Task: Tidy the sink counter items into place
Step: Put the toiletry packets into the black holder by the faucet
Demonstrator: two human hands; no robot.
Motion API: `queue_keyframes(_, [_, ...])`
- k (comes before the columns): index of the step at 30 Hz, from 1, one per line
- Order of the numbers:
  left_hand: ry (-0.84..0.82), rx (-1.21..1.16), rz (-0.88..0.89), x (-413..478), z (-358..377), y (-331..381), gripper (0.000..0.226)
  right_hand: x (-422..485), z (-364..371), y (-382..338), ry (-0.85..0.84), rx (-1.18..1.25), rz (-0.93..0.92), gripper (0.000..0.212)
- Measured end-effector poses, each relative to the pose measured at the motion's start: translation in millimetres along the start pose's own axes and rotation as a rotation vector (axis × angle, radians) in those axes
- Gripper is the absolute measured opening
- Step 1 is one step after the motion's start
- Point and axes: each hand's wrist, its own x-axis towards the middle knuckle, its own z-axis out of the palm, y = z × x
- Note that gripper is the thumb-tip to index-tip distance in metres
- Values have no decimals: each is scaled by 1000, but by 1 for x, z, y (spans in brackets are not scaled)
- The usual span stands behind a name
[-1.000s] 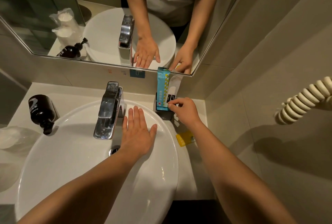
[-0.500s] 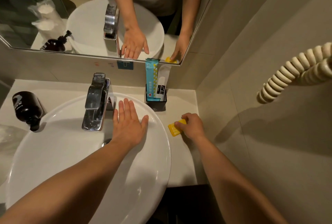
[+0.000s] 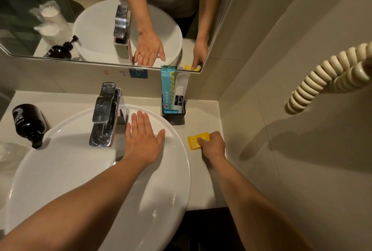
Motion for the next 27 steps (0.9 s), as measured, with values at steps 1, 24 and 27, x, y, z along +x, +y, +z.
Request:
queue_keyframes(1, [2, 1, 0, 0, 0, 0, 86, 0, 0, 0, -3, 78, -1, 32])
queue_keyframes(24, [21, -20, 4, 4, 9, -5, 90, -13, -40, -127, -39, 651, -358, 9])
queue_keyframes(27, [23, -17, 4, 3, 8, -5, 93, -13, -33, -138, -20, 481, -482, 7])
